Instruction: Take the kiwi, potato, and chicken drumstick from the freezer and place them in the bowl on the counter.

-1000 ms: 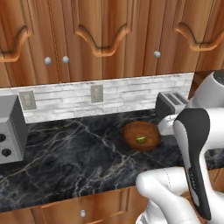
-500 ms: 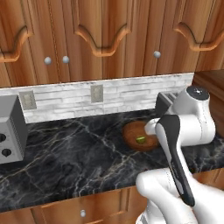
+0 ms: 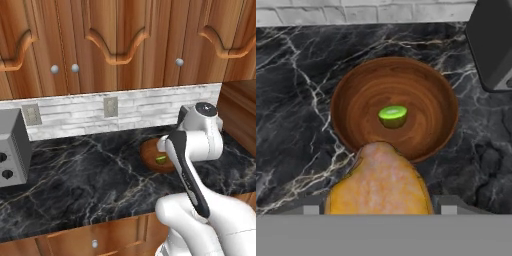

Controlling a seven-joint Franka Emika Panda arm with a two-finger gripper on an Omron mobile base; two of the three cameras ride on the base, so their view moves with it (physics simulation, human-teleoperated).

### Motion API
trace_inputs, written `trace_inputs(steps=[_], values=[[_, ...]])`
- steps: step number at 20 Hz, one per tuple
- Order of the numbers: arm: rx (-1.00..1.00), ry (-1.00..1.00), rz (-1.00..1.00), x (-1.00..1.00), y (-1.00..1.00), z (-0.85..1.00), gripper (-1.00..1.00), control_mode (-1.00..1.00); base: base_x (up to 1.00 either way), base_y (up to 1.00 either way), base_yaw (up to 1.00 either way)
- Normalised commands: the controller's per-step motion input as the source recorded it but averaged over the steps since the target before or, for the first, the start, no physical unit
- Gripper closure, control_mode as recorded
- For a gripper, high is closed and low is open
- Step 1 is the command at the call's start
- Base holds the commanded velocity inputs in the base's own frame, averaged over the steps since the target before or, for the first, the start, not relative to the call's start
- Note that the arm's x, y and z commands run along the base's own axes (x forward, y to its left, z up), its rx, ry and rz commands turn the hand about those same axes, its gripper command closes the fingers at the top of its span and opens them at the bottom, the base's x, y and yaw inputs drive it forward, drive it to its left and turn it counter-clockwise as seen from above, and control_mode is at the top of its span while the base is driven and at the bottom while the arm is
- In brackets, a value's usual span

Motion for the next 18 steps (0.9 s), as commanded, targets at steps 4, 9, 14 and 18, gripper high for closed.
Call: trace_inputs(steps=[4, 9, 14, 18], values=[[0.00, 0.02, 0.00, 0.37, 0.08, -0.41, 1.00, -1.00, 0.00, 0.00, 0.00], [0.00, 0.01, 0.00, 0.15, 0.14, -0.19, 1.00, -1.00, 0.00, 0.00, 0.00], [0.00, 0.00, 0.00, 0.35, 0.11, -0.29, 1.00, -1.00, 0.00, 0.00, 0.00], [0.00, 0.01, 0.00, 0.31, 0.08, -0.18, 1.00, -1.00, 0.00, 0.00, 0.00]])
